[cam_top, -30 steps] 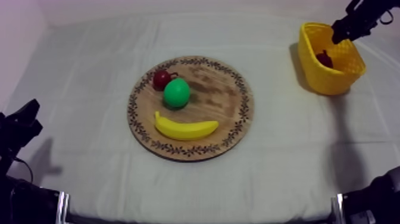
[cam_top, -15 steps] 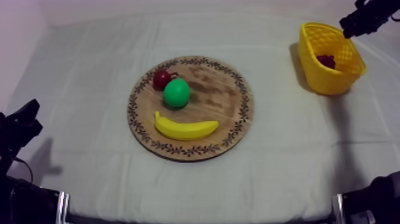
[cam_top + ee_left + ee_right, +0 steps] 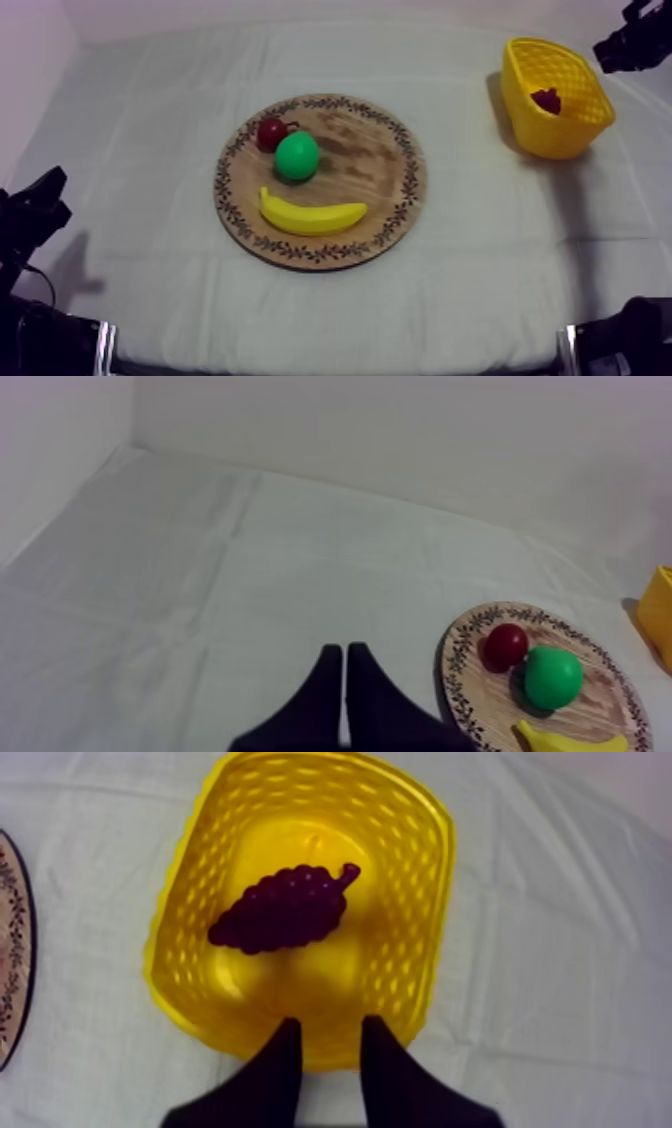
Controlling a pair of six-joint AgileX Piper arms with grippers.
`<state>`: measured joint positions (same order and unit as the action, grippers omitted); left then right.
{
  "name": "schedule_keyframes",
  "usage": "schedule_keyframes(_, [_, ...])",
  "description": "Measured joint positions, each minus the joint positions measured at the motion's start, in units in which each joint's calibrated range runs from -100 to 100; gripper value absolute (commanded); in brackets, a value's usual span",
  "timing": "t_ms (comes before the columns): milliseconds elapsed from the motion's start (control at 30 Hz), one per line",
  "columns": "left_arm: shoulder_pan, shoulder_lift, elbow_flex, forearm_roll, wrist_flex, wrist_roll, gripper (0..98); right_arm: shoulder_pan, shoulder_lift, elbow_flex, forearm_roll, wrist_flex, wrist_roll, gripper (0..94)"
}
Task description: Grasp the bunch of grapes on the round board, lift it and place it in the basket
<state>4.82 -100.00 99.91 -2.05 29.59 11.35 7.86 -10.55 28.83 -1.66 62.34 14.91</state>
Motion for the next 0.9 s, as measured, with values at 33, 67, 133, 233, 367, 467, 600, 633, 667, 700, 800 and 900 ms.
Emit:
schedule_keyframes(33, [0.00, 0.00, 0.00, 0.00, 0.00, 0.00, 0.1, 0.04, -1.07, 0.92, 0.00, 0.03, 0.00, 14.6])
schedule_keyframes(67, [0.00, 0.00, 0.00, 0.00, 0.00, 0.00, 0.1, 0.04, -2.12, 1.63, 0.00, -0.05, -0.01, 14.2])
schedule_keyframes(133, [0.00, 0.00, 0.00, 0.00, 0.00, 0.00, 0.1, 0.04, -4.29, 3.49, 0.06, -0.05, -0.07, 13.4])
schedule_keyframes(233, [0.00, 0.00, 0.00, 0.00, 0.00, 0.00, 0.1, -0.15, -7.35, 6.06, 0.33, -0.12, -0.28, 12.2])
schedule_keyframes(367, [0.00, 0.00, 0.00, 0.00, 0.00, 0.00, 0.1, -0.23, -11.81, 8.94, 0.42, 0.18, -0.55, 9.2])
schedule_keyframes(467, [0.00, 0.00, 0.00, 0.00, 0.00, 0.00, 0.1, -0.23, -15.07, 10.85, 0.42, 0.89, -0.71, 6.3])
schedule_keyframes(600, [0.00, 0.00, 0.00, 0.00, 0.00, 0.00, 0.1, -0.27, -19.36, 13.48, 0.71, 1.29, -0.85, 3.9])
schedule_keyframes(633, [0.00, 0.00, 0.00, 0.00, 0.00, 0.00, 0.1, -0.31, -20.54, 14.37, 0.89, 1.30, -0.91, 3.3])
schedule_keyframes(667, [0.00, 0.00, 0.00, 0.00, 0.00, 0.00, 0.1, -0.47, -21.74, 15.30, 1.03, 1.46, -0.93, 2.6])
schedule_keyframes(700, [0.00, 0.00, 0.00, 0.00, 0.00, 0.00, 0.1, -0.58, -22.68, 16.26, 1.18, 1.56, -1.06, 2.0])
schedule_keyframes(800, [0.00, 0.00, 0.00, 0.00, 0.00, 0.00, 0.1, -1.01, -26.52, 19.08, 1.67, 1.57, -1.48, 1.2])
schedule_keyframes(900, [0.00, 0.00, 0.00, 0.00, 0.00, 0.00, 0.1, -1.11, -30.13, 21.78, 1.67, 1.54, -1.61, 0.9])
